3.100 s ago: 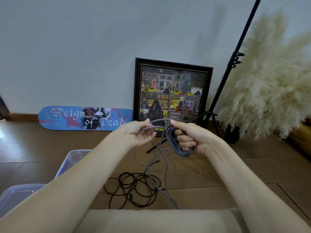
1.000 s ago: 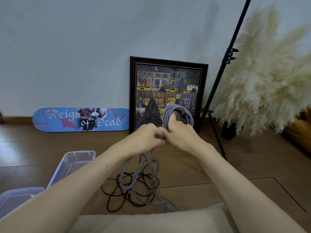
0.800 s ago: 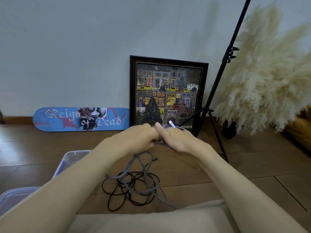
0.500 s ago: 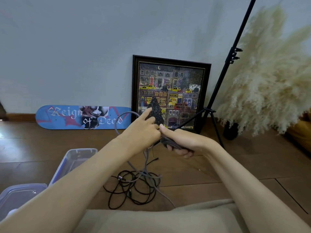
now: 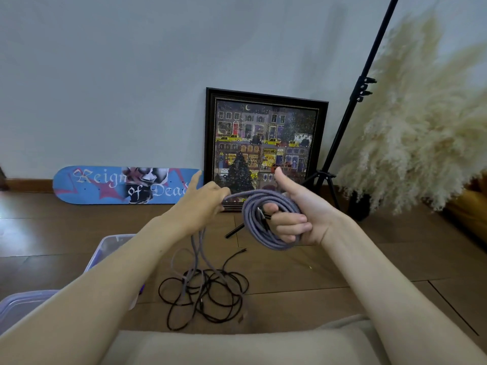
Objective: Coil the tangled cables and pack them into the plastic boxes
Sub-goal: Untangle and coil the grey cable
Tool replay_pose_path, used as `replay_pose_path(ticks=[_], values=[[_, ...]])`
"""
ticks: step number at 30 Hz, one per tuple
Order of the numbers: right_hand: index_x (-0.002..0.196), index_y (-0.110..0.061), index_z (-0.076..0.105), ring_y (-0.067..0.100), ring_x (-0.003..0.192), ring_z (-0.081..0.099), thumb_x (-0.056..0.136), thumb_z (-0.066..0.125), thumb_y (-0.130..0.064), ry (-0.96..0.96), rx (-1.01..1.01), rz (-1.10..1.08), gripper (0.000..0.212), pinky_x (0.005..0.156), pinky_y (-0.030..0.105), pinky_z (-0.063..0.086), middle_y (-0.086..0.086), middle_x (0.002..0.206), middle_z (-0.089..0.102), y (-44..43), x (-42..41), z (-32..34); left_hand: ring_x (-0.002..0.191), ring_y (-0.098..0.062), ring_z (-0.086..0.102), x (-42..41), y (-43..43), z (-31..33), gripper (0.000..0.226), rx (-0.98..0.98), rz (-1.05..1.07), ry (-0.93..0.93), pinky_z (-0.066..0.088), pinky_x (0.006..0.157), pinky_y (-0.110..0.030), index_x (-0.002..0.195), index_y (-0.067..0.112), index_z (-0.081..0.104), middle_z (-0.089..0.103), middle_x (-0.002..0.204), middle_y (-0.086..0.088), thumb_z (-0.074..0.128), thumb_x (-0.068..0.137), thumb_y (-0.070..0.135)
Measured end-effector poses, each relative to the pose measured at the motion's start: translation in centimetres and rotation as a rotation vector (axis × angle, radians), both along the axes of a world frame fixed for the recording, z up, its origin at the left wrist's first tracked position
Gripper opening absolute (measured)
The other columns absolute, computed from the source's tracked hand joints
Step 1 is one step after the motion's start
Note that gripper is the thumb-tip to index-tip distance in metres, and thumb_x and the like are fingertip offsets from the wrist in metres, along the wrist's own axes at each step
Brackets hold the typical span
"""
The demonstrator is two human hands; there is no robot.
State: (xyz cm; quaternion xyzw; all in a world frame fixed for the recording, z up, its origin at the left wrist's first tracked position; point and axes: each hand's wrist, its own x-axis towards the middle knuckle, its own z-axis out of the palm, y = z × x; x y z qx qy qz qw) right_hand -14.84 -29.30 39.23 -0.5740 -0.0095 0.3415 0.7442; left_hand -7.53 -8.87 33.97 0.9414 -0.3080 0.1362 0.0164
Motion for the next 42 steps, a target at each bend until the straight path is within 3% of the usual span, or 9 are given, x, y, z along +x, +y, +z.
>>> replay_pose_path(ticks=[6, 10, 15, 18, 26, 30, 33, 38, 42], values=[[0.065, -0.013, 0.050, 0.005, 0.024, 0.031, 0.083, 0.045, -0.066, -0.038, 0.284, -0.125, 0.056, 0.039, 0.021, 0.037, -0.007, 0.031, 0.033, 0.0, 0.1, -0.6, 0.076, -0.002, 0.055, -1.0, -2.3, -1.5, 0.013, -0.482, -0.122, 0.401, 0.026, 0.111, -0.039, 0.106, 0.014, 0.041, 0.060, 0.072, 0.004, 0.044, 0.095, 0.007], [0.064, -0.013, 0.049, 0.005, 0.022, 0.032, 0.088, 0.055, -0.047, 0.040, 0.414, -0.120, 0.041, 0.036, 0.021, 0.038, -0.006, 0.029, 0.034, -0.1, 0.1, -0.8, 0.090, -0.029, 0.066, -2.0, -3.9, -1.6, 0.037, -0.676, -0.214, 0.690, 0.057, 0.078, -0.038, 0.124, 0.020, 0.042, 0.066, 0.098, -0.014, 0.047, 0.094, -0.001], [0.057, -0.016, 0.043, 0.005, 0.021, 0.024, 0.089, 0.054, -0.034, 0.027, 0.343, -0.369, 0.039, 0.033, 0.018, 0.032, -0.007, 0.029, 0.027, 1.2, 0.2, -0.9, 0.071, -0.019, 0.067, -1.8, -4.0, -2.4, 0.048, -0.670, -0.143, 0.758, 0.057, 0.076, -0.043, 0.137, 0.028, 0.036, 0.069, 0.098, -0.016, 0.042, 0.096, 0.003], [0.058, -0.016, 0.045, 0.005, 0.024, 0.025, 0.096, 0.050, -0.039, 0.000, 0.387, -0.494, 0.044, 0.036, 0.018, 0.034, -0.007, 0.031, 0.027, 1.2, 0.5, -0.9, 0.061, 0.000, 0.062, -2.5, -4.1, -1.5, 0.039, -0.639, -0.086, 0.761, 0.052, 0.087, -0.027, 0.135, 0.018, 0.034, 0.065, 0.064, -0.009, 0.037, 0.098, 0.004], [0.075, -0.013, 0.044, 0.012, 0.050, 0.045, 0.097, 0.046, -0.038, -0.195, 0.616, -0.569, 0.033, 0.075, 0.031, 0.048, -0.002, 0.057, 0.043, 1.6, 0.4, -0.6, 0.092, -0.010, 0.055, -4.3, -5.2, -1.0, 0.010, -0.560, 0.062, 0.748, 0.020, 0.108, -0.042, 0.095, 0.025, 0.047, 0.067, 0.066, 0.011, 0.044, 0.095, 0.015], [0.081, -0.011, 0.041, 0.016, 0.060, 0.049, 0.100, 0.042, -0.018, -0.388, 0.386, -0.536, 0.021, 0.084, 0.036, 0.048, 0.002, 0.065, 0.046, 2.9, 0.5, -0.6, 0.088, -0.015, 0.063, -5.0, -5.9, -1.3, 0.010, -0.723, 0.073, 0.866, 0.035, 0.105, -0.046, 0.081, 0.024, 0.054, 0.070, 0.067, 0.013, 0.053, 0.076, 0.016], [0.082, -0.009, 0.042, 0.015, 0.062, 0.054, 0.100, 0.045, -0.008, -0.567, 0.123, -0.586, 0.018, 0.081, 0.035, 0.047, 0.004, 0.065, 0.052, 3.8, 0.9, -1.1, 0.085, -0.016, 0.065, -5.6, -6.5, -1.2, 0.014, -0.898, 0.097, 0.991, 0.047, 0.084, -0.023, 0.087, 0.013, 0.058, 0.070, 0.077, 0.002, 0.051, 0.086, 0.001], [0.104, 0.001, 0.044, -0.008, 0.061, 0.053, 0.096, 0.053, -0.010, -0.748, -0.357, -0.599, 0.016, 0.064, 0.001, 0.040, 0.010, 0.079, 0.051, 4.1, 0.7, -1.6, 0.076, -0.011, 0.059, -5.9, -6.8, -0.1, 0.024, -0.966, 0.128, 1.097, 0.042, 0.068, -0.019, 0.094, 0.005, 0.062, 0.067, 0.079, -0.003, 0.044, 0.085, -0.008], [0.106, -0.008, 0.035, 0.020, 0.075, 0.055, 0.097, 0.053, -0.024, -0.837, -0.709, -0.491, 0.026, 0.073, 0.039, 0.046, 0.009, 0.080, 0.051, 4.3, 1.1, -2.5, 0.084, -0.016, 0.052, -6.1, -7.2, 1.3, 0.024, -0.968, 0.206, 1.134, 0.048, 0.083, -0.024, 0.088, 0.002, 0.060, 0.063, 0.099, -0.016, 0.040, 0.093, -0.010]])
